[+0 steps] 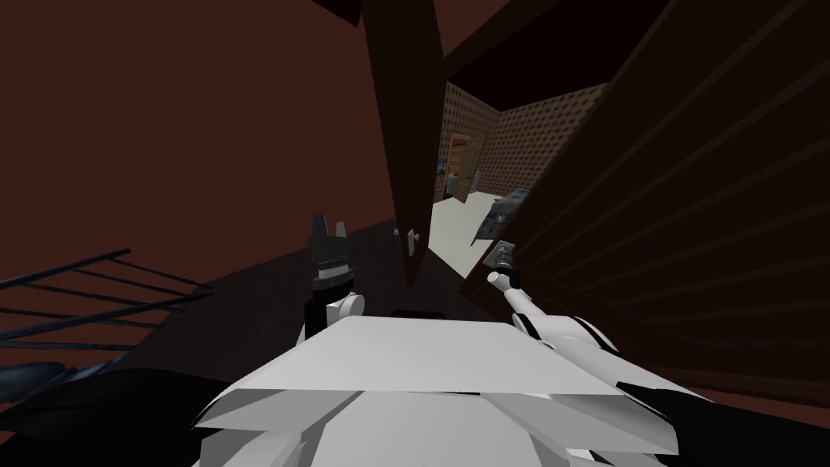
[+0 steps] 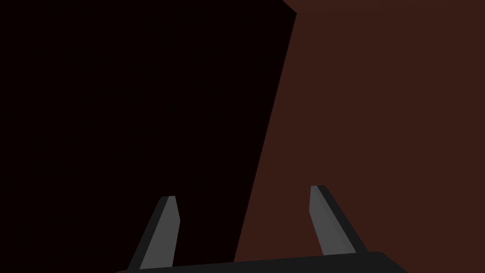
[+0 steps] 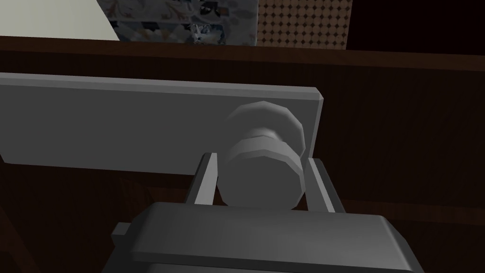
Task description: Pull the door open
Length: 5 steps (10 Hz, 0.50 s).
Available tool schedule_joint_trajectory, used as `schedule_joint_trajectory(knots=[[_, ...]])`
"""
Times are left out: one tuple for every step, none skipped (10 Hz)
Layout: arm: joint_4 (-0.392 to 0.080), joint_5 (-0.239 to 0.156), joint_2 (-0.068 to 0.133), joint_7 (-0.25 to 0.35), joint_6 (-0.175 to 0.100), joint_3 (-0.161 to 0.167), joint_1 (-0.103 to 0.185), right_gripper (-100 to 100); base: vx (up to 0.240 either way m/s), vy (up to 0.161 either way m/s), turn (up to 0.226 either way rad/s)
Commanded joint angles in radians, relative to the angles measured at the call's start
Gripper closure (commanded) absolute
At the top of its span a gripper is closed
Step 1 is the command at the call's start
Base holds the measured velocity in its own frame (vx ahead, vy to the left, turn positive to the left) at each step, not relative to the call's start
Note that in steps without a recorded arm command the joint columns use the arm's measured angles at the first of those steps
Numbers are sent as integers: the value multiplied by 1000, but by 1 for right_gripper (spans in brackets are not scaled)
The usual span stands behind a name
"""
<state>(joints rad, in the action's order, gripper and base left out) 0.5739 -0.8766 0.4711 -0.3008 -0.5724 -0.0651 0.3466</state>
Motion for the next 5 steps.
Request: schedule_joint_trajectory(knots=[[-39,17,0,30,-10,23,19,100,-171,-9,30],[-39,17,0,30,-10,23,19,100,-75,6,11],[-23,41,-10,44,-2,45,23,100,-167,-12,34],[-20,45,-12,47,-1,49,24,100,-236,-39,47],[-18,49,-13,50,1,52,24,100,-162,9,38]])
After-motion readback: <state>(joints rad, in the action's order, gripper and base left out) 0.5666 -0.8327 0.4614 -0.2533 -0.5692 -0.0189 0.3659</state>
